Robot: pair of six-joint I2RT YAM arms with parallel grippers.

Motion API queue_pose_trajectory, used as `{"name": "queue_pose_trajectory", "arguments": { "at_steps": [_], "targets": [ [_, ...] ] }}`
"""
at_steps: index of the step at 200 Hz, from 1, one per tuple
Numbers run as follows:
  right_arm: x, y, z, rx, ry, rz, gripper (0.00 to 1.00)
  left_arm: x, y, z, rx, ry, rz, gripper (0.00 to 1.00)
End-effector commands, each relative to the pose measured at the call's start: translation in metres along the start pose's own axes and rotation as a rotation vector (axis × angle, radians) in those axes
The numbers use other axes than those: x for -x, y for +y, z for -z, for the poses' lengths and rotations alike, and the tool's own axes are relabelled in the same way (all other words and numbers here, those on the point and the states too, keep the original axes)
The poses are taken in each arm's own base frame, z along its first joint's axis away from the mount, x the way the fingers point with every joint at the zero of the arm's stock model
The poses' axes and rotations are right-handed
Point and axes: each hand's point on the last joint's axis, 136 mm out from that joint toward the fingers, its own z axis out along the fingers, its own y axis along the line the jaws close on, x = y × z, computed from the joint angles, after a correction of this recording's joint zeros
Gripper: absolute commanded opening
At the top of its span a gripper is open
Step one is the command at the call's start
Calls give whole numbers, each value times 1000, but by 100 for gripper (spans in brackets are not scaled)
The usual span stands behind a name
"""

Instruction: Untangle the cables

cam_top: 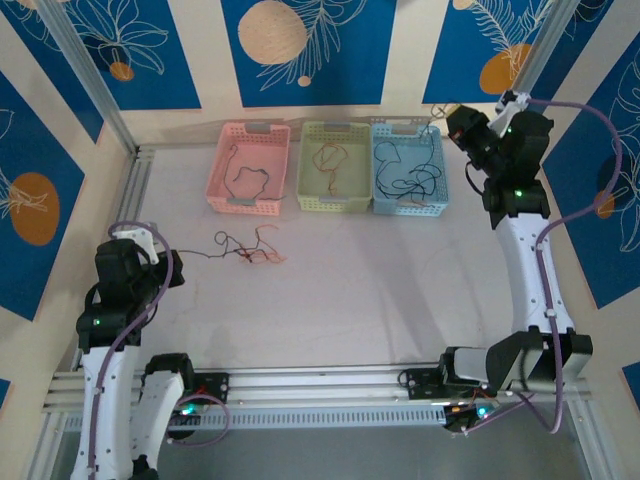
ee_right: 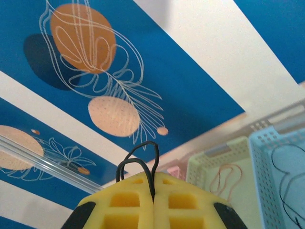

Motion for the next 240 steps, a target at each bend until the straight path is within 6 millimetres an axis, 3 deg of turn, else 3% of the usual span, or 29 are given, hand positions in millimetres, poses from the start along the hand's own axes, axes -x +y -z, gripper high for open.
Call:
{"name": "queue_pose_trajectory", "arguments": {
  "at_steps": [1,49,93,114,147,164,198,228,240],
  "targets": [
    [24,9,-13,-4,-91,49,0,8,-3,1,-19,-27,-12,0],
    [26,-33,-60,-124,-85,44,0,7,-3,-1,-22,-22,-12,0],
    [16,-72,-84,-197,-58,-19,0,6,-4,-2,-25,-16,-11,0],
    [3,-96,-94,-255,-12,-36,0,7,-4,-2,-27,-16,-10,0],
    [-37,-153,-110,-397,135,-109,0,6,-5,-2,-30,-15,-10,0],
    [-61,-176,-113,-432,203,-176,11,6,-5,-2,-30,-15,-10,0],
    [-112,-194,-110,-461,364,-231,34,5,-5,-4,-35,-8,-9,0],
    [-138,-191,-93,-469,429,-216,48,5,-6,-5,-39,-5,-10,0],
    [-146,-185,-83,-463,448,-189,49,5,-6,-5,-40,-5,-9,0]
  ]
}}
